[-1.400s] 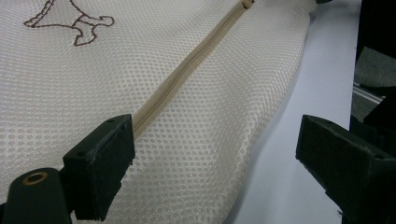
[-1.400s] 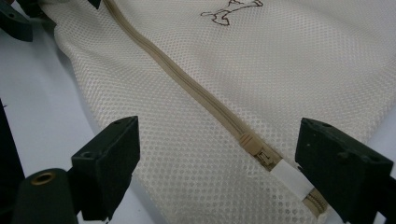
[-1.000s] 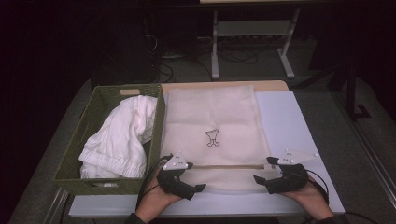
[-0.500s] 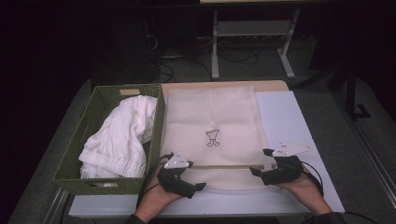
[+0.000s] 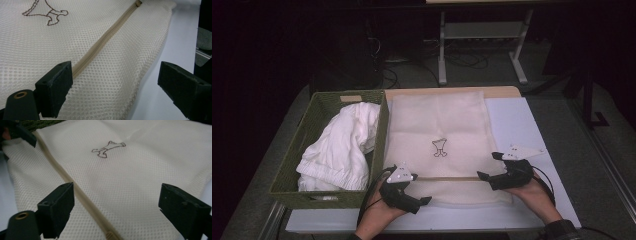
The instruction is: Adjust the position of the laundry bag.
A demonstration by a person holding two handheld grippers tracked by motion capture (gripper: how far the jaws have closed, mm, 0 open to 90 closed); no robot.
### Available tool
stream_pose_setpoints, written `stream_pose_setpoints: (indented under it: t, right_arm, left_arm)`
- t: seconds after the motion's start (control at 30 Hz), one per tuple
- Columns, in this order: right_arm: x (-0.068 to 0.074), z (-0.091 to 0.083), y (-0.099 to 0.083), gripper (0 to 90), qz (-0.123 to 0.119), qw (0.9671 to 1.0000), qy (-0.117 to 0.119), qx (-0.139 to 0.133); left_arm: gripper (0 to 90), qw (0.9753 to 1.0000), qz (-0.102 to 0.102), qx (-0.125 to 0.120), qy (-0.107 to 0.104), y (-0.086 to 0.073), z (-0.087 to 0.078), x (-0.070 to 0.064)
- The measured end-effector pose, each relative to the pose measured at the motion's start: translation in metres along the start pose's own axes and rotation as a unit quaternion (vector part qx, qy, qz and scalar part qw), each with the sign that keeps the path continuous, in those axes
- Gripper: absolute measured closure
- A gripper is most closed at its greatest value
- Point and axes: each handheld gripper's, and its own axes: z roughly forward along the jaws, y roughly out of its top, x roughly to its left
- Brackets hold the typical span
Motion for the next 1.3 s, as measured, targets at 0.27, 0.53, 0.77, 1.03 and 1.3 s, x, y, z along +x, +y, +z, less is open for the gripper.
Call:
stream_pose_setpoints:
  t: [0.27,0.53,0.77,1.03,1.3]
  right_arm:
    - [-0.018,0.006,0.010,13.3,0.014,0.9999,0.004,0.000]
    - [-0.025,0.020,0.020,13.2,0.004,0.9997,0.020,0.016]
    - [-0.029,0.018,0.024,13.2,0.010,0.9998,0.015,0.008]
    - [-0.044,0.024,0.030,14.5,0.021,0.9995,-0.018,0.014]
    - [-0.062,0.024,0.035,18.4,0.040,0.9983,-0.038,0.017]
  left_arm:
    - [11.9,1.0000,-0.003,-0.002,0.007,-0.003,0.000,-0.002]
    - [12.0,0.9999,-0.004,-0.005,0.009,-0.004,-0.004,-0.005]
    - [11.9,0.9999,-0.005,-0.007,0.007,-0.005,-0.005,-0.006]
    - [11.9,0.9999,-0.003,-0.009,0.006,-0.002,-0.003,-0.003]
    - [11.9,0.9998,-0.007,-0.017,0.004,0.001,-0.003,-0.001]
